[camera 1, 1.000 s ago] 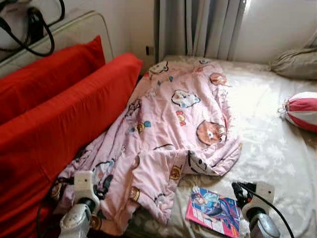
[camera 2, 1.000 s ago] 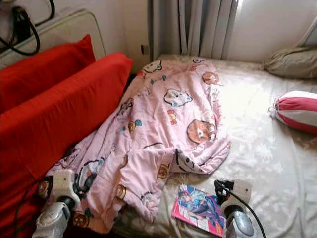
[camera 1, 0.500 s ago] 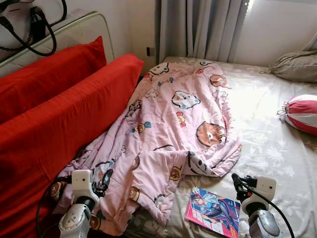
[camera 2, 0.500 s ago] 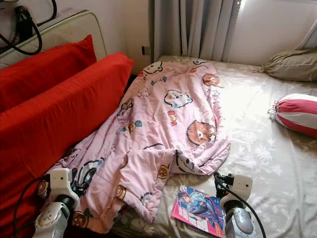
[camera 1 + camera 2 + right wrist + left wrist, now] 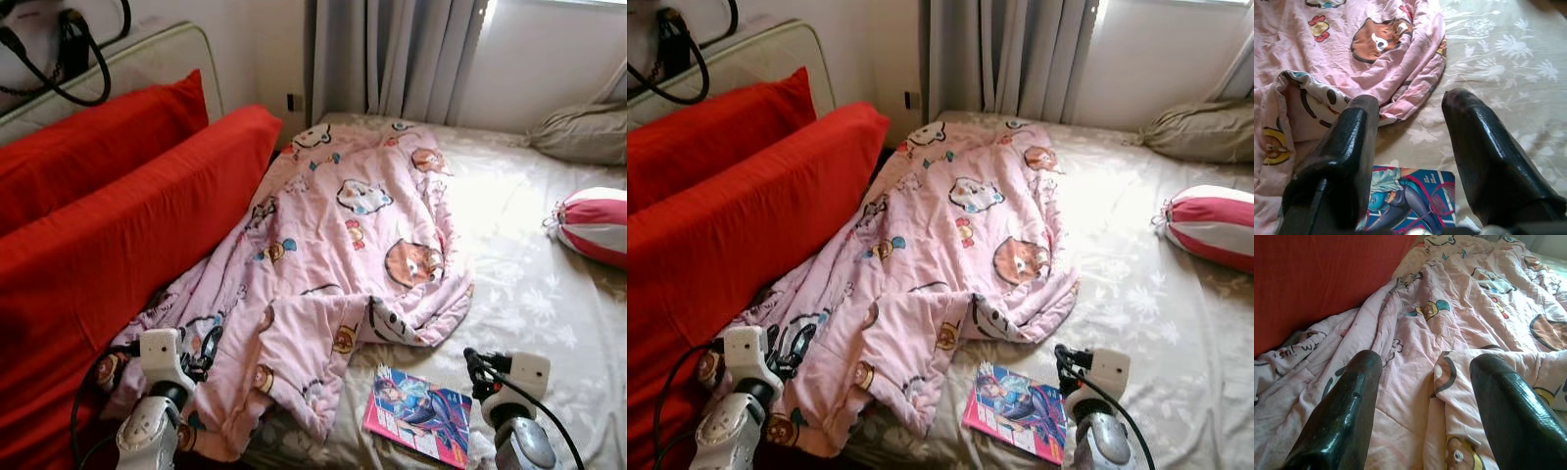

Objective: Clean up the room

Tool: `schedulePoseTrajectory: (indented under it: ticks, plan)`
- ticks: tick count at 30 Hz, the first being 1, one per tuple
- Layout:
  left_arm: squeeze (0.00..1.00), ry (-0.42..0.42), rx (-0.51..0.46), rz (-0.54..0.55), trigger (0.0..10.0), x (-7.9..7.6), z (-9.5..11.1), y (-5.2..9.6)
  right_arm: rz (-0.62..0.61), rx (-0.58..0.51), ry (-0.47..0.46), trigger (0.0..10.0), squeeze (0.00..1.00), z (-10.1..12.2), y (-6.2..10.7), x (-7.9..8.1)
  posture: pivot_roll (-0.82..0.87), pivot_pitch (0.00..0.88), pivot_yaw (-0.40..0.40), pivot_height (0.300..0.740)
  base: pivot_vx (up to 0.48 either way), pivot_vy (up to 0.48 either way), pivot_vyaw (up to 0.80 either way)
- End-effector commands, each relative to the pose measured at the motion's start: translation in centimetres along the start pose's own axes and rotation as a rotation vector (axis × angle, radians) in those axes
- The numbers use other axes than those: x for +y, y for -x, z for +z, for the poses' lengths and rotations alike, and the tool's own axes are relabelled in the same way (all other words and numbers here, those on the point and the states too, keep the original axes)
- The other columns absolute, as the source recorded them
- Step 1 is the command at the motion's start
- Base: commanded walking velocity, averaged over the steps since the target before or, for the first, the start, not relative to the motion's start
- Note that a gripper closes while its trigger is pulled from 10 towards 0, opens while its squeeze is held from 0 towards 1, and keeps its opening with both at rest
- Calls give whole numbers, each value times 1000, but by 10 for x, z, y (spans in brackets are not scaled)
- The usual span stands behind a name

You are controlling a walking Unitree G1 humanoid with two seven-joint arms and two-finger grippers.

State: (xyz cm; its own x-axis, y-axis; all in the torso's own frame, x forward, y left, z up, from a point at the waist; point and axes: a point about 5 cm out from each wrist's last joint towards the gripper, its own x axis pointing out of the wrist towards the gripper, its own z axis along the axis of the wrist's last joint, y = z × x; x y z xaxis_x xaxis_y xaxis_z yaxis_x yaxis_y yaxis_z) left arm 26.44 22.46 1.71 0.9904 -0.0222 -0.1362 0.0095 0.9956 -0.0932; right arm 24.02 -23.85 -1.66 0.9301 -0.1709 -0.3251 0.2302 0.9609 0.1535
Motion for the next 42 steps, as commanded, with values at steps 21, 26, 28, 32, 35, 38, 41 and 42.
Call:
schedulePoseTrajectory:
  ticks: [21,26,28,32,35,38,41,42]
  plan:
    - [0,15,17,16,10000,3,-2,1,-38,34,0,10000,0,0,-2,-6,10,23,-36,633,0,0,0]
    - [0,20,19,19,10000,3,-2,1,-43,33,-10,10000,0,0,-2,-6,12,23,-37,633,0,0,0]
    - [0,23,27,20,10000,3,-4,1,-51,38,-22,10000,0,0,-2,-6,10,21,-36,633,0,0,0]
    - [0,24,31,19,10000,2,-4,1,-69,51,-43,10000,0,-1,-3,-7,12,21,-36,633,0,0,-102]
    - [0,26,32,20,10000,2,-5,1,-68,52,-44,10000,0,-2,-3,-7,13,19,-36,633,0,0,-448]
    - [0,30,36,22,10000,2,-6,2,-67,53,-45,10000,0,-1,-4,-8,13,16,-38,633,0,0,-540]
    - [0,33,39,27,10000,2,-7,3,-68,44,-48,10000,0,0,-4,-7,12,13,-37,633,0,0,-354]
    - [0,33,39,27,10000,2,-7,3,-68,43,-47,10000,0,0,-4,-7,12,11,-37,633,0,0,0]
